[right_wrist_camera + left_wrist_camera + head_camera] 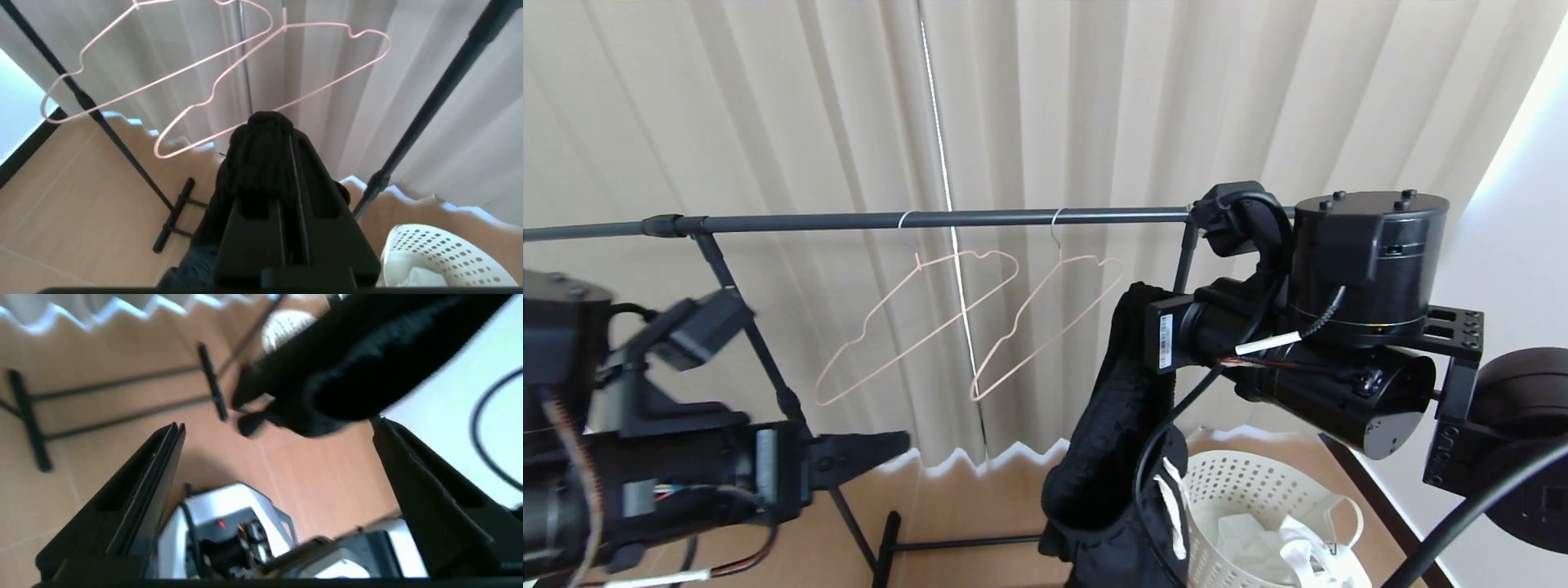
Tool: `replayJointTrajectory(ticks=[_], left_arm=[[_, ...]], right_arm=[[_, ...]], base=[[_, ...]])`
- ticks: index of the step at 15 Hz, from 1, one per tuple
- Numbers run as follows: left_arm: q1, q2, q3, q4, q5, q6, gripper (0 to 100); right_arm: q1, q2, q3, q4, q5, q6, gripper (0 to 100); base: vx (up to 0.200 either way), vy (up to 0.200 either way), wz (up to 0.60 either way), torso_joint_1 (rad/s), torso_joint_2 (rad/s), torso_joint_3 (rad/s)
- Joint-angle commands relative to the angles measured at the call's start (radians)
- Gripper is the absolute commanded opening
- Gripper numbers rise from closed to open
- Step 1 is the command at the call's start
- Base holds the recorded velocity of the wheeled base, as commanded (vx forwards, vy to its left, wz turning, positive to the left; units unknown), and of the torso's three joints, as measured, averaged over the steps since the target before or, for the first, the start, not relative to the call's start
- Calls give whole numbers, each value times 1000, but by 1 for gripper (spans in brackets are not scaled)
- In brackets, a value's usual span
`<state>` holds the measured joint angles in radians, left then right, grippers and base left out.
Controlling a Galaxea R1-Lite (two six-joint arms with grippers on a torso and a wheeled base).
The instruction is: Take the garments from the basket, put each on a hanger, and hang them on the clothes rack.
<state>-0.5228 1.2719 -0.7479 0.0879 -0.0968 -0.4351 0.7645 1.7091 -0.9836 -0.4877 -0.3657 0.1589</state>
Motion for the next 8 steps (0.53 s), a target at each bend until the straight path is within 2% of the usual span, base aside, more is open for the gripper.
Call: replayJointTrajectory(ticks=[1,3,4,6,8], left_arm=[[-180,330,-151,3,20,-97,100],[-223,432,-179,1,95,-106,100],[-256,532,-219,-2,183,-122,100],[-276,610,-260,-4,198,-157,100],[-278,650,-271,-7,209,-160,100]], right_arm=[[3,21,-6,-15,1,-1,0],[6,20,-9,-15,1,1,0],[39,20,-17,-17,1,4,0],[68,12,-21,-17,1,22,0],[82,3,-23,-17,-1,30,0]], base=[[0,0,0,0,0,0],[0,0,0,0,0,0],[0,0,0,0,0,0],[0,0,0,0,0,0],[0,0,0,0,0,0]])
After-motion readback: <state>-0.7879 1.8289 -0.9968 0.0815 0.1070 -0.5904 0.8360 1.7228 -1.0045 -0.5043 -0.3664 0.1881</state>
